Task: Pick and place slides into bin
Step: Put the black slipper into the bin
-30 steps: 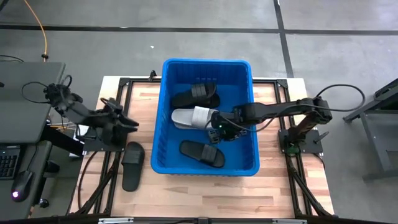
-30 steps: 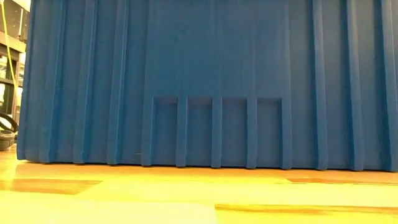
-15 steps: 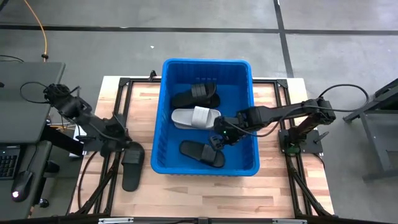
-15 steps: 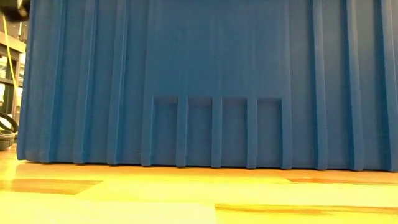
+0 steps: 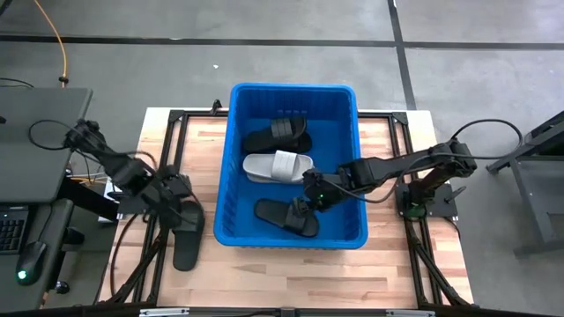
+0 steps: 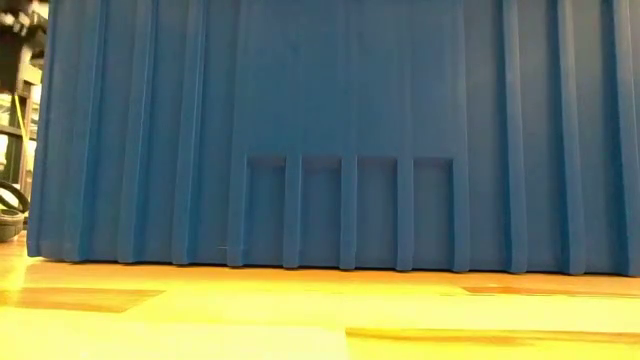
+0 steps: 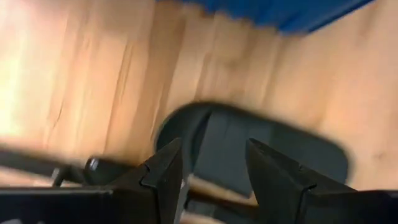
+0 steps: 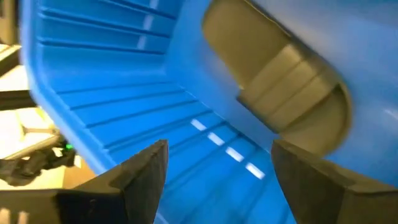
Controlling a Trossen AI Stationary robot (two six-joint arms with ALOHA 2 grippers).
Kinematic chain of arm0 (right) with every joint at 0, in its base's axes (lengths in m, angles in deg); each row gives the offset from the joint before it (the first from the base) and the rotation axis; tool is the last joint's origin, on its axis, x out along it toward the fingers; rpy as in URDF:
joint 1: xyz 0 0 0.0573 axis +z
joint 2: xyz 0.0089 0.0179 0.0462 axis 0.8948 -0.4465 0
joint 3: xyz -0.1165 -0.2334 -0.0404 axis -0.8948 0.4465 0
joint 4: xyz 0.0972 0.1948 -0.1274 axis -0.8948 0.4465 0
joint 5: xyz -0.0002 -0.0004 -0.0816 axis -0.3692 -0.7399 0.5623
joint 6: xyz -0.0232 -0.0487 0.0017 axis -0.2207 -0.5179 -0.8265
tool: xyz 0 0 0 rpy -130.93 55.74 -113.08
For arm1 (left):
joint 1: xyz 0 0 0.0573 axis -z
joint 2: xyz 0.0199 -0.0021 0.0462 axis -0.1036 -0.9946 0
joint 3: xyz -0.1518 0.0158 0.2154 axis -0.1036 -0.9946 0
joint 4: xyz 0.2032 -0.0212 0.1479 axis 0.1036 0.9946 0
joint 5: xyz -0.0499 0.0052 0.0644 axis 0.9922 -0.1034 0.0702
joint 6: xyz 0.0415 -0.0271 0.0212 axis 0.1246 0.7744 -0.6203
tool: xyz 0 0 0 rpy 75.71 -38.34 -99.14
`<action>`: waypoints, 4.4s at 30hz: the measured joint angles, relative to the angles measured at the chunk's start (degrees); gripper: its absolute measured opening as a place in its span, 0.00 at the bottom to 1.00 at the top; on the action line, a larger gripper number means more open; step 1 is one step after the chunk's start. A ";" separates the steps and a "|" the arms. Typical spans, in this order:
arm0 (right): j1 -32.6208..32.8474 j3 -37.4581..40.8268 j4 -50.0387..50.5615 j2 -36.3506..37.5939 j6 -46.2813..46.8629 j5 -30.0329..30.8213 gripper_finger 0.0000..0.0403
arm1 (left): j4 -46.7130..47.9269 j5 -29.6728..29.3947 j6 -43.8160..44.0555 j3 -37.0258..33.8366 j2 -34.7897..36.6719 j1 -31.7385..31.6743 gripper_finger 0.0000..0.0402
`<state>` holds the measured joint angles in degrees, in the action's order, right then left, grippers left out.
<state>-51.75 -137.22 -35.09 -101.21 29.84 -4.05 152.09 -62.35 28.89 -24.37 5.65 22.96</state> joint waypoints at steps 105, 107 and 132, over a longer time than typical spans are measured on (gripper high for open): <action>5.05 0.07 -2.67 -2.79 -2.41 -5.23 0.67 | 2.35 -4.42 39.60 10.37 -52.43 24.39 0.49; 5.02 0.07 -2.81 -2.97 -1.56 -4.93 0.67 | 2.02 -5.19 39.51 9.98 -52.62 24.37 0.50; 7.05 0.04 -7.20 -5.29 0.92 -1.59 0.67 | -2.81 0.25 41.50 -1.12 -52.86 24.30 0.04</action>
<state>-44.69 -137.18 -42.29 -106.50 30.76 -5.64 149.27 -62.10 70.39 -25.49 -47.21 47.26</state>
